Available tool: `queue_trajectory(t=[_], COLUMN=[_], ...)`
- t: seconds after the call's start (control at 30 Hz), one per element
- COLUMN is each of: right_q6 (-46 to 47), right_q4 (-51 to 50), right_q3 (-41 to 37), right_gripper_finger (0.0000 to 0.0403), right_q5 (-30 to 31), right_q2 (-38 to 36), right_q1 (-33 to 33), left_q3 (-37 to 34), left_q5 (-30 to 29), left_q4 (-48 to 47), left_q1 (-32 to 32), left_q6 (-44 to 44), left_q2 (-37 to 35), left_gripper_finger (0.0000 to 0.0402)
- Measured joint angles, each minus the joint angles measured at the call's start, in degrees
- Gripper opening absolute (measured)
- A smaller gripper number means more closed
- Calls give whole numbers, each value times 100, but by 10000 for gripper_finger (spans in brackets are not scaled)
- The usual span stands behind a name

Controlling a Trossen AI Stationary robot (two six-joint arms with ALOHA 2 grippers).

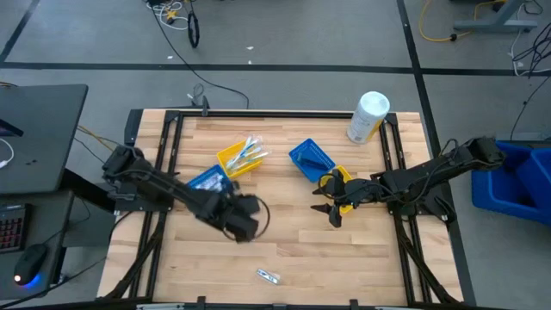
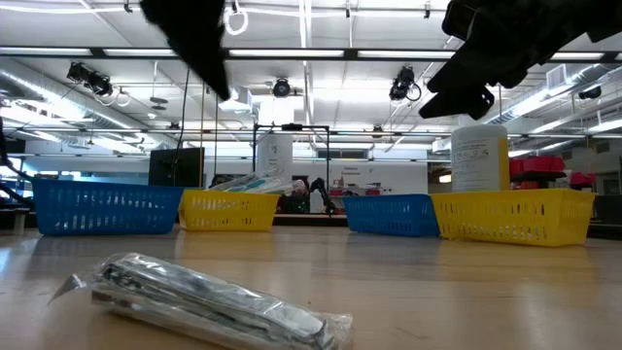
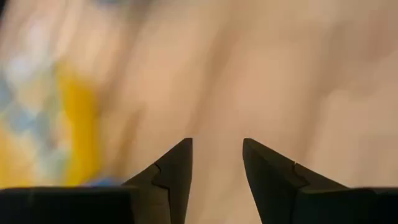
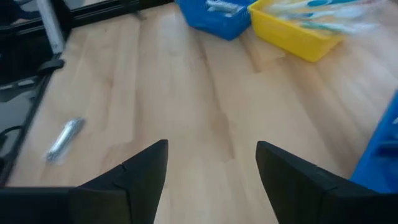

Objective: Pick & Place Travel size toiletries
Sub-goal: Put the nail cutter into the right yellow bin

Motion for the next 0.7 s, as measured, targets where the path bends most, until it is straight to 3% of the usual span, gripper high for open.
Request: queue_trajectory(t=[0.27, 0.43, 0.7], right_q6=[199, 231, 267], right_q4=[-1, 0, 1], right_q3=[0, 0, 0], right_gripper_finger=[242, 235, 224], right_q5=[-702, -705, -706], right_q2=[2, 2, 4], right_q1=[11, 15, 28], left_q3=[-226, -238, -248], left_q5=[57, 154, 623], left_q4=[2976, 3695, 3966], left_q1=[-709, -1049, -1223], left_q6=[767, 1074, 550], left_q2=[199, 610, 1196], left_gripper_finger=[148, 148, 148])
